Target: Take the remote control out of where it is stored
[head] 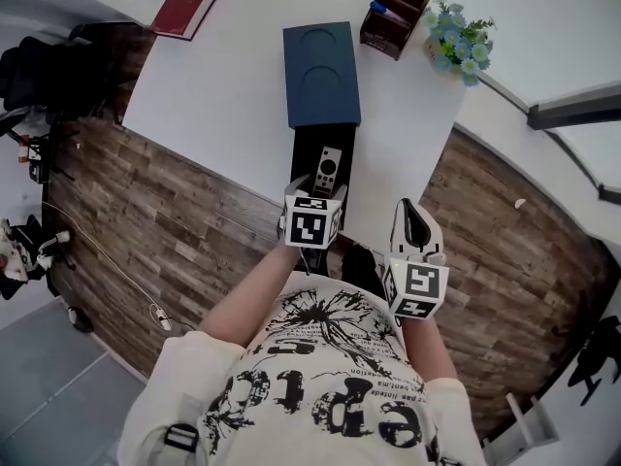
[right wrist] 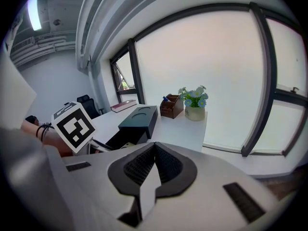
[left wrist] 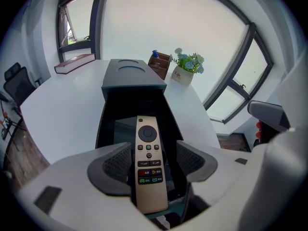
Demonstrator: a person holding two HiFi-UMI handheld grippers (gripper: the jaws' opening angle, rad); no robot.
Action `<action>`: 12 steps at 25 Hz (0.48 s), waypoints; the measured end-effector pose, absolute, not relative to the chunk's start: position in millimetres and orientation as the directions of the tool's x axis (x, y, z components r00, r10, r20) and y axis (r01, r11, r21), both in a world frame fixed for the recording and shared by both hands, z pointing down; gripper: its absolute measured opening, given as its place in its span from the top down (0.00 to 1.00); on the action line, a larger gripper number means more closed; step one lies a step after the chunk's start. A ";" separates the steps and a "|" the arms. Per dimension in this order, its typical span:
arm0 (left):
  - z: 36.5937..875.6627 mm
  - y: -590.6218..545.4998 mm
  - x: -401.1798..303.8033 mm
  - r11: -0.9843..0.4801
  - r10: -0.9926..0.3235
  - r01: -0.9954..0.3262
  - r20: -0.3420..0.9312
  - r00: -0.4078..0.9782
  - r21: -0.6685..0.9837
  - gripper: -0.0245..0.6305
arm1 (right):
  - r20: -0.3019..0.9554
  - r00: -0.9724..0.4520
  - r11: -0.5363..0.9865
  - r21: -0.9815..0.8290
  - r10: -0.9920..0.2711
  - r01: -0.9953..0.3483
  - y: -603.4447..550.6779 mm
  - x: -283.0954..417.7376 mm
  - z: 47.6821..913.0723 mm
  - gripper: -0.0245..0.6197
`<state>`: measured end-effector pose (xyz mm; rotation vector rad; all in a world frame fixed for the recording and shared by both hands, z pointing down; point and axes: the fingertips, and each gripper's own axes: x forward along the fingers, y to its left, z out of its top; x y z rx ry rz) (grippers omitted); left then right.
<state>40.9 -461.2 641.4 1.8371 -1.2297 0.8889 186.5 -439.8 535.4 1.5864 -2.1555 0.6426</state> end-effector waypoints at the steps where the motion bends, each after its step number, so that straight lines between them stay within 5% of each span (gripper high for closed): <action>1: 646.3 -461.7 41.3 -0.269 -0.418 -0.943 0.858 0.298 0.196 0.53 | 0.559 -0.284 0.253 -0.135 -0.779 -0.958 -441.5 187.1 537.0 0.96; 12: 669.0 -464.8 38.7 -0.228 -0.316 -0.957 0.916 0.246 0.178 0.53 | 0.583 -0.285 0.211 -0.193 -0.761 -0.958 -452.7 192.3 548.9 0.96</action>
